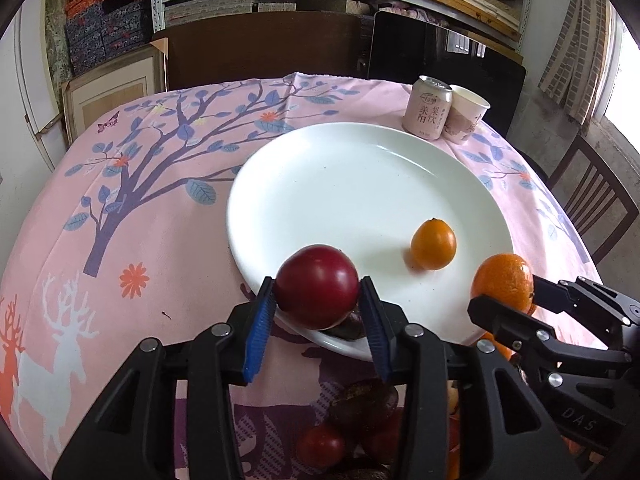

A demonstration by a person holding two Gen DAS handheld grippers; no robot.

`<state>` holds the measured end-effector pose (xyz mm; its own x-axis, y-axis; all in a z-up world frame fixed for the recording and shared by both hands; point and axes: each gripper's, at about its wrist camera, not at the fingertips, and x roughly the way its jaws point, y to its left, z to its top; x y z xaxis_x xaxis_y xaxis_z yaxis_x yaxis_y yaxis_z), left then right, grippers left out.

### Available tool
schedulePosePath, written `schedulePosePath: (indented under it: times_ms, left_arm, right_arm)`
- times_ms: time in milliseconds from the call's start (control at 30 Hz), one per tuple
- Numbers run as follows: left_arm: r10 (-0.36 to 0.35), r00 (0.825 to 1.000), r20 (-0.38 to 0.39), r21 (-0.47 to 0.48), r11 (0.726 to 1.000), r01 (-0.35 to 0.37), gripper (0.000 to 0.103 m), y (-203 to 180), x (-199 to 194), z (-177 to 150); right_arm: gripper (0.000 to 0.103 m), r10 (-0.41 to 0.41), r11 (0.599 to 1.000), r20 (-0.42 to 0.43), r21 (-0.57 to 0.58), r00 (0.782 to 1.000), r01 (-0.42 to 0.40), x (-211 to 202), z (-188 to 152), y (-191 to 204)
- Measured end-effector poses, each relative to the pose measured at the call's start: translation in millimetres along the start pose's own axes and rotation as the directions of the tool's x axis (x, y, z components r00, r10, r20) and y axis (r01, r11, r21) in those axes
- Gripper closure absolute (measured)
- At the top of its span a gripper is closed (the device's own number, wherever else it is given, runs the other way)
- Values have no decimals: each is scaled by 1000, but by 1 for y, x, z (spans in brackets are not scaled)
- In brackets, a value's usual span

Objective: Organize fruits
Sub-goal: 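Carry the tomato and tangerine onto the white plate and open both tools, then grasp a red tomato from the cluster with the right tool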

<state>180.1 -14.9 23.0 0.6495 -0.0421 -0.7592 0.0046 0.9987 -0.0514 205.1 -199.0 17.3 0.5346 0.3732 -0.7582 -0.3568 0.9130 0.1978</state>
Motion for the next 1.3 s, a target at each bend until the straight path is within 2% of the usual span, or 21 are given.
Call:
schedulePosePath:
  times_ms: [33, 100, 200, 300, 400, 567, 767, 933, 1067, 1133, 1200, 1267, 1300]
  left_arm:
    - [12, 1000, 18, -1, 1000, -12, 41, 0, -3, 0]
    - [35, 998, 52, 2, 999, -35, 30, -1, -12, 1]
    - [25, 998, 63, 4, 1000, -25, 29, 0, -21, 0]
    - [13, 998, 58, -16, 1000, -12, 27, 4, -28, -5]
    - [16, 998, 56, -16, 1000, -15, 19, 8, -37, -16]
    - [35, 997, 74, -3, 999, -35, 18, 16, -53, -39]
    - [23, 998, 58, -34, 999, -21, 15, 28, -61, -62]
    - [12, 999, 33, -29, 1000, -11, 13, 30, -63, -82]
    - [-8, 1000, 26, -29, 1000, 8, 13, 31, -67, -89]
    - [-15, 1000, 25, -27, 1000, 16, 13, 30, -71, -93]
    - [-31, 999, 21, -20, 999, 32, 13, 27, -76, -98]
    - [-46, 999, 15, 4, 999, 46, 13, 20, -80, -103]
    - [-52, 999, 15, 20, 998, 52, 13, 16, -82, -106]
  right_arm:
    - [54, -2, 1000, -9, 5, 1000, 2, 2, -1, -1]
    - [50, 2, 1000, 0, 12, 1000, -2, -1, -2, -3]
    - [45, 0, 1000, 29, 21, 1000, 0, -10, -4, -6]
    - [44, 9, 999, 41, 38, 999, -11, -20, -7, -9]
    - [44, 0, 999, 45, 36, 999, -2, -33, -19, -14]
    - [43, -23, 1000, 39, 9, 999, 23, -61, -53, -25]
    - [44, -8, 1000, -6, -26, 1000, 8, -83, -97, -20]
    - [44, -6, 997, -64, -83, 998, 1, -78, -120, 0]
    - [45, -15, 992, -90, -128, 996, 3, -66, -121, 16]
    - [48, -23, 989, -101, -146, 995, 8, -57, -120, 22]
    - [56, -19, 990, -123, -140, 992, 1, -47, -119, 23]
    - [57, -14, 992, -110, -129, 994, 0, -42, -117, 23]
    - [66, -26, 991, -101, -131, 995, 13, -42, -117, 24]
